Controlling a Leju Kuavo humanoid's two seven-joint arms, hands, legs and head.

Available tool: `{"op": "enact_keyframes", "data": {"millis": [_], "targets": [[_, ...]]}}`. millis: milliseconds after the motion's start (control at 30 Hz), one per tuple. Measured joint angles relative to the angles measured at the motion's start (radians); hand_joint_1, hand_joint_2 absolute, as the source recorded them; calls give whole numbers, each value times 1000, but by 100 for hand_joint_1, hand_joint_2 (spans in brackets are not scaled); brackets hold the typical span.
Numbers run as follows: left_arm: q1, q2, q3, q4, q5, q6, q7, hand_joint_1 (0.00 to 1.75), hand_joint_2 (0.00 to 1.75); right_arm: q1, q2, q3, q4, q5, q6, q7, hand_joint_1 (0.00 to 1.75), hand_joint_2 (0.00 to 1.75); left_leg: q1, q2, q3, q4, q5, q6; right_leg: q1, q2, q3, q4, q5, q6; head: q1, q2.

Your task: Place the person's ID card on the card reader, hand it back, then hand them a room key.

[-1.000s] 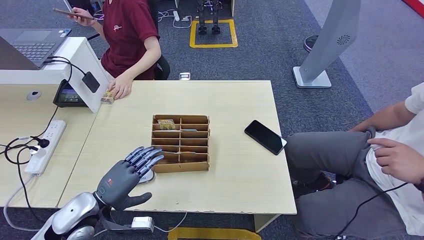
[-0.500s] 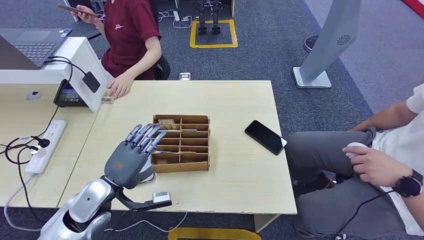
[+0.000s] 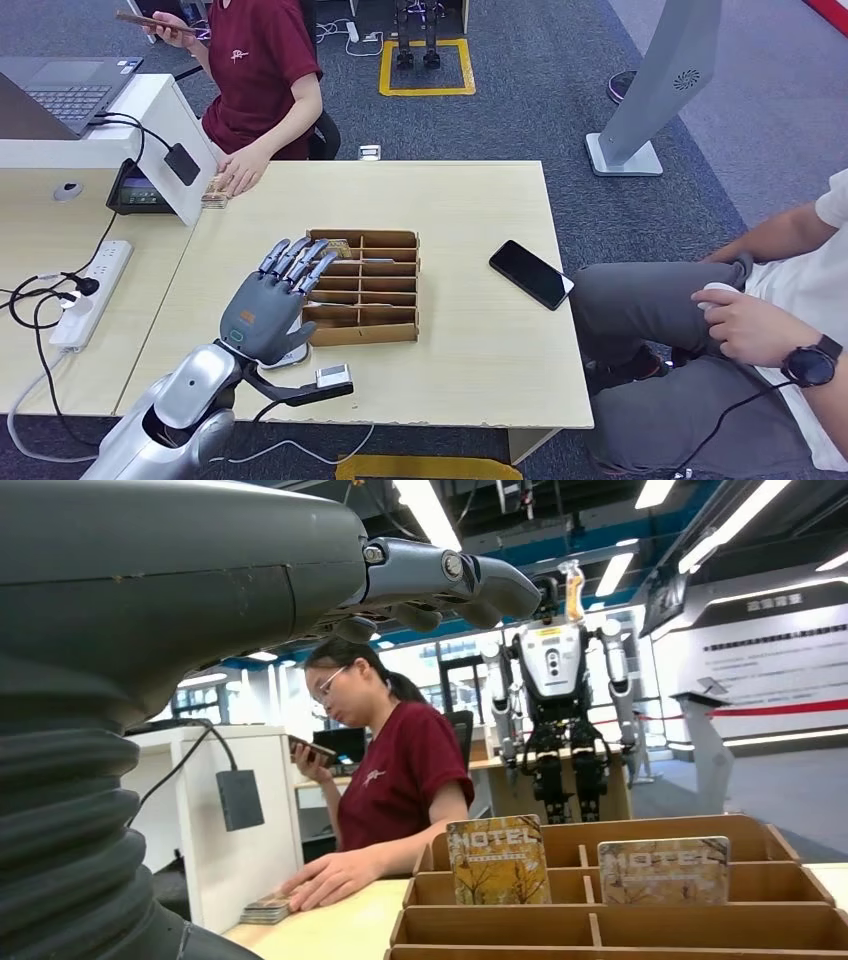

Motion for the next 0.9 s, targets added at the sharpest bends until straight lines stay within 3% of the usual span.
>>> {"op": "enact_keyframes", "data": {"millis": [233,600,900], "targets": [[-7,-11,12,77,20,-8,31,0,175,0,3,0,0,3,-11,10,0,175,0,0,0,0,0,0,0,0,0,0,0,0,0,0],[-9,-28,23,127,121,-86,-46,0,175,-1,5,0,-1,5,-12,9,0,175,0,0,0,0,0,0,0,0,0,0,0,0,0,0],[-9,-47,23,180,146,-97,-54,0,175,-1,8,0,-3,12,-11,11,0,175,0,0,0,0,0,0,0,0,0,0,0,0,0,0]]}}
